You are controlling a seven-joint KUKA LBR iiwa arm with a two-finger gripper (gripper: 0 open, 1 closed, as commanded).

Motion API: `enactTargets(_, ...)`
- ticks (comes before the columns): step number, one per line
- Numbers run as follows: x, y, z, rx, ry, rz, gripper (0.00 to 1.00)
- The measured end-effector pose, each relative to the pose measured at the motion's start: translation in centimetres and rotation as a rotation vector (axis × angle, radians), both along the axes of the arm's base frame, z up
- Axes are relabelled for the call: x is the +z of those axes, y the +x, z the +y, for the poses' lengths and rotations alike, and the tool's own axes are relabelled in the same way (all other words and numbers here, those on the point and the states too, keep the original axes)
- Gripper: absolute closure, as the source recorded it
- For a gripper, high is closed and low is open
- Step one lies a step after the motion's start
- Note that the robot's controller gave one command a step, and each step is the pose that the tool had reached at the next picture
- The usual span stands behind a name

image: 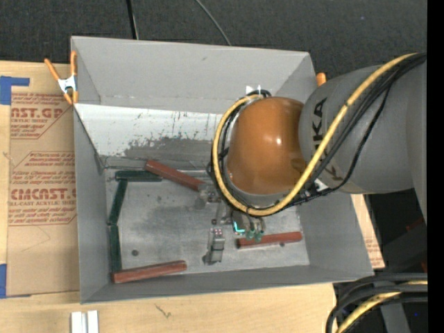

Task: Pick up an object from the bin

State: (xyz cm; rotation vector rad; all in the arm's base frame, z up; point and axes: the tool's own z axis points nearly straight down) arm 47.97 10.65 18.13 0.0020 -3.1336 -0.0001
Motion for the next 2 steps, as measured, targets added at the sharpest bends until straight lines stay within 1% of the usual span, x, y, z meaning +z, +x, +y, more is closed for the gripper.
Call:
enactTargets(1, 0.3, 0.2, 0.0, -0.001, 0.001, -0.007, 0.0)
enactTargets(2, -3.0, 1.4, -2.7, 0.087, 0.002, -0.014, 0.0)
